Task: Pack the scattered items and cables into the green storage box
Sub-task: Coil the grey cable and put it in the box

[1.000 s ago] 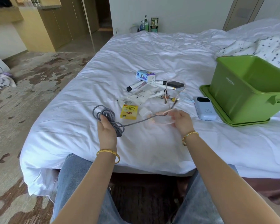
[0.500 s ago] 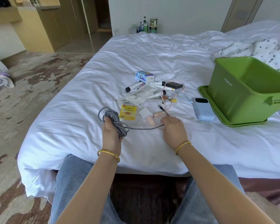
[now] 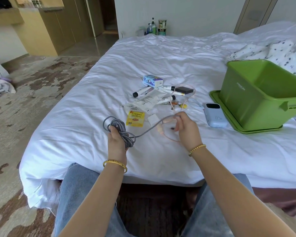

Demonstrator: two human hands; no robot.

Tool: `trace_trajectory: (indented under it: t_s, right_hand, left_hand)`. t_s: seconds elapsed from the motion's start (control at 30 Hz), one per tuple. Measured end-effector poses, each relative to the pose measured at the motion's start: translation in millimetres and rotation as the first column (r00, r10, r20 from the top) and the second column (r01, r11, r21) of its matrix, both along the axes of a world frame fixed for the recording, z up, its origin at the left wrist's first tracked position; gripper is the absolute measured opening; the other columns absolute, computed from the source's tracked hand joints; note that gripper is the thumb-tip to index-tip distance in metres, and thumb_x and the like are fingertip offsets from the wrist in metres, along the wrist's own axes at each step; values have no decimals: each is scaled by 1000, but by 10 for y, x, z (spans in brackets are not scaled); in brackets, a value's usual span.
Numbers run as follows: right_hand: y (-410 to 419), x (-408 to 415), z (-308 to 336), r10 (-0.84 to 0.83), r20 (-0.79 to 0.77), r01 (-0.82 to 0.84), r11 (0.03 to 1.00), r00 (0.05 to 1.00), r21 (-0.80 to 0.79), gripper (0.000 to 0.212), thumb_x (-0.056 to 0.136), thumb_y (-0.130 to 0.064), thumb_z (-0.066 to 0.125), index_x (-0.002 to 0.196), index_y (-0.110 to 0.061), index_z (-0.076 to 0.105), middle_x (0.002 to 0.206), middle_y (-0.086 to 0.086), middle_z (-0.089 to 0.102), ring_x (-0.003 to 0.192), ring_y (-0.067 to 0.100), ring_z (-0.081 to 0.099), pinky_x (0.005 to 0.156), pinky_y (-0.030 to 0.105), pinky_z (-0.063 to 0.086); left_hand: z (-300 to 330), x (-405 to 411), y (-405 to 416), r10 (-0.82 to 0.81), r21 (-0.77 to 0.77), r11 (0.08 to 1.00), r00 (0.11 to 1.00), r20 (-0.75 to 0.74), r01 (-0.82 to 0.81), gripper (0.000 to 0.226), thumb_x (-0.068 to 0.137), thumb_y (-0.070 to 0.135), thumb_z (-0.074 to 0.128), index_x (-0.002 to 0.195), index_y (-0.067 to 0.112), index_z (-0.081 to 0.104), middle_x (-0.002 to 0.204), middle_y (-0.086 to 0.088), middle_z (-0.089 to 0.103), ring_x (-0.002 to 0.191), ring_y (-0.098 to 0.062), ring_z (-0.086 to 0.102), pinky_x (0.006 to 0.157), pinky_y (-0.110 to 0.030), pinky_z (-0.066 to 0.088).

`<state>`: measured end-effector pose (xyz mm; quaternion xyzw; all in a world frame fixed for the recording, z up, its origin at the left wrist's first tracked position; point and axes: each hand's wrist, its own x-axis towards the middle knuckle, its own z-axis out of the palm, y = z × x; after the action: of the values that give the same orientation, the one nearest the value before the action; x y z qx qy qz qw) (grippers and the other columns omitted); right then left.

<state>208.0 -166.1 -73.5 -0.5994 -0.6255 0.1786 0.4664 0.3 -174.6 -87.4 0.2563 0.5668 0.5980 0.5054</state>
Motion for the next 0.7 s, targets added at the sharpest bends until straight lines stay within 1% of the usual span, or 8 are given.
trace_trajectory:
  t_s: [0.1,0.23,0.33,0.43,0.5,0.57,0.63,0.7]
  right_hand:
    - [19,-119,208,113,-252,-143,984,961,-107,22,98,-12,37,99,-7,58,59,-9,45,51,3,44,43,11,40]
    - [-48,-219,420,259,-485,-366,920,835,-139,28,101,-11,30,93,-12,57,54,-7,62,45,3,53,43,17,39]
    - [-137,-285,501,356,-676,-528,848,645,-57,27,101,-16,31,96,-16,58,90,2,73,73,9,69,51,19,50]
    - [-184,-312,553,405,-806,-658,752,431,25,27,99,-14,35,100,-17,61,87,7,74,64,13,64,45,19,43]
    - [-168,-338,524,363,-756,-642,760,544,-98,25,91,-9,43,98,-20,65,74,4,71,56,11,54,41,16,33]
    - [-141,-388,473,227,-508,-446,818,831,-364,30,88,-3,43,107,-18,61,74,-1,66,62,12,50,44,16,34]
    - [-121,-398,365,66,-310,-207,869,949,-450,38,92,-2,39,128,-12,46,99,3,58,84,15,52,58,15,40]
    - [-149,-355,276,-5,-231,-96,901,973,-424,53,89,-2,43,139,-14,31,127,8,45,116,21,44,87,14,40]
  left_hand:
    - [-35,56,-36,-48,-22,999,998,-52,46,48,98,48,27,135,21,40,128,-8,53,117,-28,53,100,-44,46]
    - [-64,107,-87,-103,-45,994,994,-20,102,47,97,48,29,128,16,45,106,-11,57,86,-23,57,64,-29,46]
    - [-83,109,-102,-132,-63,989,991,-17,131,40,97,46,32,118,17,49,95,-7,60,74,-16,57,60,-26,45]
    - [-87,109,-114,-158,-75,985,987,-9,157,39,97,44,35,119,16,52,96,-5,61,78,-15,58,61,-26,47]
    - [-61,108,-119,-152,-65,986,988,-25,151,39,97,44,36,118,16,52,97,-4,61,80,-15,59,65,-28,49]
    - [-37,92,-108,-119,-48,992,990,-81,116,41,97,44,35,122,14,50,103,-5,62,91,-20,61,81,-37,53]
    - [-8,68,-94,-80,-39,996,990,-120,75,43,97,44,34,125,14,49,116,-10,60,105,-27,58,96,-45,48]
    - [23,55,-81,-43,-24,999,992,-117,40,40,98,43,33,122,15,50,114,-10,59,102,-26,57,93,-41,47]
